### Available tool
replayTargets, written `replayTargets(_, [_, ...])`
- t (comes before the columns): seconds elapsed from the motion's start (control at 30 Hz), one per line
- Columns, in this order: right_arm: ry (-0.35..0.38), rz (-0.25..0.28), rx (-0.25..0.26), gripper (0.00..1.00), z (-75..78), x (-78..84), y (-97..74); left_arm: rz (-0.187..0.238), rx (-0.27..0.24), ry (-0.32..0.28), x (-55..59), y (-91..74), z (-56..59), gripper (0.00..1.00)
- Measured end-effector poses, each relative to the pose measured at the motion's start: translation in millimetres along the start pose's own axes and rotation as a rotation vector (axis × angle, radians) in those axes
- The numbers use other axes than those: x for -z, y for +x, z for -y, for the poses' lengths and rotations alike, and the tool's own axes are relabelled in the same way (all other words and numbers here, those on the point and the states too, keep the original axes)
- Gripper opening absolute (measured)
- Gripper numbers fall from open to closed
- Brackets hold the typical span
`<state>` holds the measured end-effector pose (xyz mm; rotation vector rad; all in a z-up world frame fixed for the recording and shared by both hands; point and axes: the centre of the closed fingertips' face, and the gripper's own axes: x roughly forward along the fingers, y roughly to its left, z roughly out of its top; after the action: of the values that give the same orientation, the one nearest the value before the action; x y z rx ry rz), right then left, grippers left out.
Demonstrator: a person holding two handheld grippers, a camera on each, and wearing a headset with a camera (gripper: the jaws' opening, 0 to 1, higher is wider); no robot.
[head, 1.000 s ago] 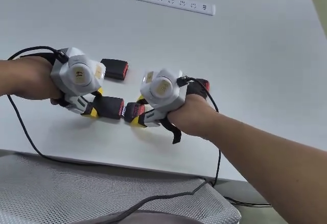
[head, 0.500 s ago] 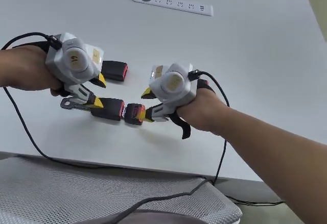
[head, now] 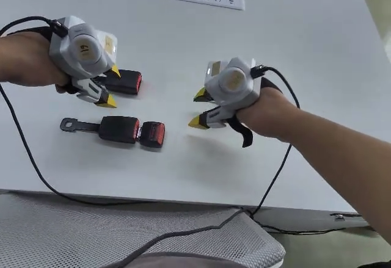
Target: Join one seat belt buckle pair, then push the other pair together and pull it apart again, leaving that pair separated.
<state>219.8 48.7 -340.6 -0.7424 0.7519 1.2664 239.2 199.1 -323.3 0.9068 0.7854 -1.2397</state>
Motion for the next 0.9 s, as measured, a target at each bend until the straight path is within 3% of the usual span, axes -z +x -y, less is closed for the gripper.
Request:
replayTargets(0.27, [0.002, -0.037, 0.042, 0.36, 30.1, 27.5, -15.6, -0.02, -0.003, 0.008, 8.3, 8.9, -26.7, 0.41])
replayTargets(0.47, [0.042, -0.057, 0.083, 0.37, 55.2, 49.0, -28.6, -0.037, 0.001, 0.015, 13.9, 15.9, -34.8, 0.41])
replayTargets(0.67, [0.055, -0.084, 0.079, 0.37, 58.0, 63.2, -31.6, -0.086, 0.018, 0.02, 28.1, 25.6, -45.9, 0.41])
replayTargets(0.9, [0.045, -0.128, 0.039, 0.37, 54.1, 74.6, -22.3, -0.089, 0.045, 0.019, 28.4, 32.5, -44.5, 0.38])
